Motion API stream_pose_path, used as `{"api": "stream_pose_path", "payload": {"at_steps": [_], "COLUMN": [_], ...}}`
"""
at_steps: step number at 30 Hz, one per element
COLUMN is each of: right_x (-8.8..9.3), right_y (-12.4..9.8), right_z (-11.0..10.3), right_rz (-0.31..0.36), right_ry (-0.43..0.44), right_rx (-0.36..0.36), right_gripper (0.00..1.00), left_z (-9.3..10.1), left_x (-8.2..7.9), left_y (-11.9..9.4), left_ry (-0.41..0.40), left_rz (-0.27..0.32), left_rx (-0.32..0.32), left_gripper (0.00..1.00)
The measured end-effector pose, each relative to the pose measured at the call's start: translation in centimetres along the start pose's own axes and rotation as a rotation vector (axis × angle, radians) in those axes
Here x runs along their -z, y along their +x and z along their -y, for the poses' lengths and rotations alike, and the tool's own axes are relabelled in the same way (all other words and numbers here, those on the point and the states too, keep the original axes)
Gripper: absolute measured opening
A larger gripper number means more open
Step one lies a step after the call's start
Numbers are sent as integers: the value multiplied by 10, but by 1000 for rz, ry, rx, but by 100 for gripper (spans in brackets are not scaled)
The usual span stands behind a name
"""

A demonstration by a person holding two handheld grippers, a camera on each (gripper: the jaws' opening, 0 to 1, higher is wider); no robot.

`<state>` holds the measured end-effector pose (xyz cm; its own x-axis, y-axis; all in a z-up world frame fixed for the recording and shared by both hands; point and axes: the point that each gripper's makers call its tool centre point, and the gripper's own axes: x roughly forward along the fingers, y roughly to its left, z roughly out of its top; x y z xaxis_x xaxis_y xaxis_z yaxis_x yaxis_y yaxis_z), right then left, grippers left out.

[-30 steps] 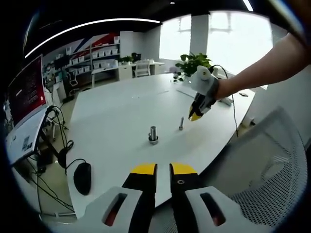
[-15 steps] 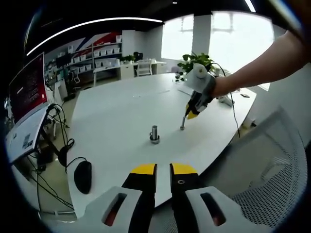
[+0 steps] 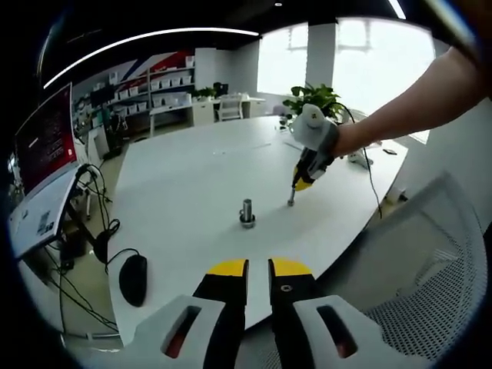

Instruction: Place the washer onto the threaded stud by aligning its center hole with the stud, sliding it down to the base, and recovering from edge contact or off-axis alignment until the washer reaches the visible bottom stop.

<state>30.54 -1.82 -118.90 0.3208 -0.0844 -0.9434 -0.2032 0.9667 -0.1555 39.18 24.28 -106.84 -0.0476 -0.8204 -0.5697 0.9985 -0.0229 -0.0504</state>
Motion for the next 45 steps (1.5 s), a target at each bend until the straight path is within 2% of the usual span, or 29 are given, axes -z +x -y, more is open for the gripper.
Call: {"api": "stream_pose_path", "payload": {"at_steps": [2, 5, 8, 14, 17, 21, 25, 27, 29, 31, 33, 35, 37, 39, 41, 45], "right_x": [-1, -1, 2, 8, 11, 18, 20, 18, 18, 22, 20, 26, 27, 32, 35, 32], "right_y": [1, 8, 12, 28, 36, 32, 37, 42, 29, 45, 38, 26, 37, 20, 22, -3], "right_z": [1, -1, -4, -3, -1, -10, -11, -5, -19, -4, -7, -15, 0, -10, -2, -17], "right_rz": [-1, -9, -18, -36, -47, -56, -72, -60, -58, -62, -68, -70, -69, -67, -63, -57], "right_ry": [3, 2, -5, 9, 62, 68, 64, 90, 104, 104, 100, 110, 111, 118, 136, 149], "right_rx": [-4, -15, -26, -50, -62, -59, -66, -72, -70, -65, -58, -52, -48, -33, -22, -2], "right_gripper": [14, 14, 14, 14, 14, 15, 15, 16, 16, 18, 20, 21, 21, 22, 23, 24], "left_z": [-4, -1, -4, -2, -2, -2, -3, -3, -4, -3, -3, -2, -2, -2, -1, 2], "left_x": [4, 0, 4, 2, 1, 1, 2, 2, 2, 2, 3, 2, 2, 1, 1, 5], "left_y": [3, 1, 4, 1, 1, 1, 1, 1, 2, 2, 2, 2, 2, 2, 2, 3], "left_ry": [-1, -3, -5, -10, -11, -15, -19, -23, -23, -22, -21, -21, -21, -21, -20, -13], "left_rz": [0, 0, -3, -9, -7, -4, -8, -8, -9, -9, -11, -10, -6, -2, 1, -15], "left_rx": [-1, -3, -4, -4, -5, -6, -9, -10, -11, -9, -8, -8, -7, -6, -4, 10], "left_gripper": [8, 8, 8, 8, 8, 8, 8, 8, 8, 8, 8, 8, 8, 8, 8, 9]}}
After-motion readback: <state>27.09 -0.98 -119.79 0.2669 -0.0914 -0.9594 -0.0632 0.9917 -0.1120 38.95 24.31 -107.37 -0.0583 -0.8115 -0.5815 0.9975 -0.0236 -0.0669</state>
